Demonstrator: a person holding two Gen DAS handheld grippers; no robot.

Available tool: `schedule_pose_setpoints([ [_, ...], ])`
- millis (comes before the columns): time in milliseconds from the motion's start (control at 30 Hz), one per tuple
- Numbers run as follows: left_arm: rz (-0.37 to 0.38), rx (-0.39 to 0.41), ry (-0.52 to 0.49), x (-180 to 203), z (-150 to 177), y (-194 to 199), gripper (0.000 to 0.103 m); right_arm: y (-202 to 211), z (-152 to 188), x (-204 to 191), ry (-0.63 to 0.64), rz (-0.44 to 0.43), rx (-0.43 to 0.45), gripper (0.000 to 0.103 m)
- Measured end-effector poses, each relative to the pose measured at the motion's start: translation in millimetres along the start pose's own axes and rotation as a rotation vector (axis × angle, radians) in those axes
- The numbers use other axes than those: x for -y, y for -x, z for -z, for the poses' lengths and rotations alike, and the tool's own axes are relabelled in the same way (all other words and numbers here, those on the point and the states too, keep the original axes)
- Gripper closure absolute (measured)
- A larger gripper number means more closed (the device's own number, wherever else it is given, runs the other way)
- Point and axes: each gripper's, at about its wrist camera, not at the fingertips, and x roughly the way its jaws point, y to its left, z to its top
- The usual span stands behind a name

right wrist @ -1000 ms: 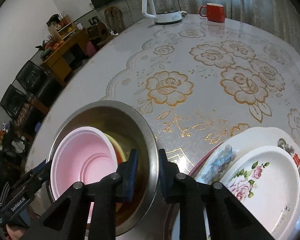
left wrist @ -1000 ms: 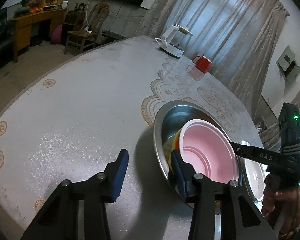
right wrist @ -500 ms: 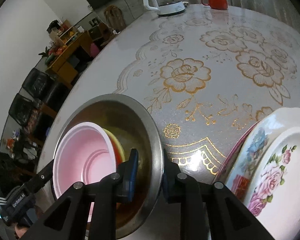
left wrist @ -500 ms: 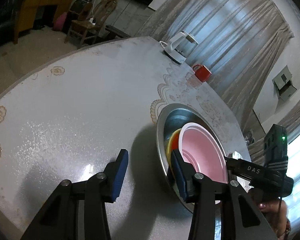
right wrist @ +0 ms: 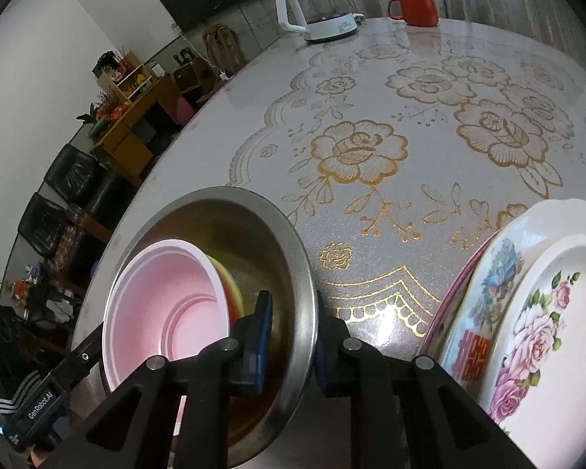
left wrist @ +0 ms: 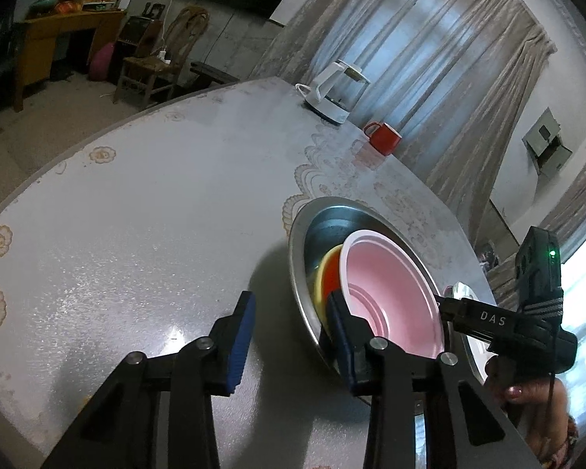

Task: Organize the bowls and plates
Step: 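Grasp the steel basin rim with both grippers and lift it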

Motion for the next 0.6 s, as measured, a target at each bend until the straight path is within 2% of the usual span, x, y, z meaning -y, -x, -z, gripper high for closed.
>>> schedule_pose_setpoints([
  [100, -0.016, 0.005, 0.007, 1.8, -0.2, -0.8, 0.063, -0.2, 0.4, -0.2, 0.002, 0.004, 0.001, 0.085],
  [200, -0.067, 0.019, 0.027, -0.9, 2.5, 0.0, 0.047, 0.7, 1.9, 0.3, -0.006, -0.003, 0.004, 0.085],
  [233, -0.068, 0.020, 0.030, -2.5, 3.3, -0.1, 0.045, 1.0, 2.2, 0.7, -0.011, -0.005, 0.007, 0.085],
  [333, -0.066, 0.021, 0.034, -4.2, 4.2, -0.4, 0.045, 0.5, 2.5, 1.9, -0.023, -0.012, 0.009, 0.085],
  [400, -0.070, 0.031, 0.018, -1.8, 4.5, -0.6, 0.046, 0.4, 2.5, 1.8, -0.028, -0.011, 0.011, 0.085],
  [600, -0.043, 0.069, -0.068, 13.3, 8.9, 3.2, 0.081, 0.2, 1.7, 3.9, -0.048, -0.030, 0.012, 0.085],
])
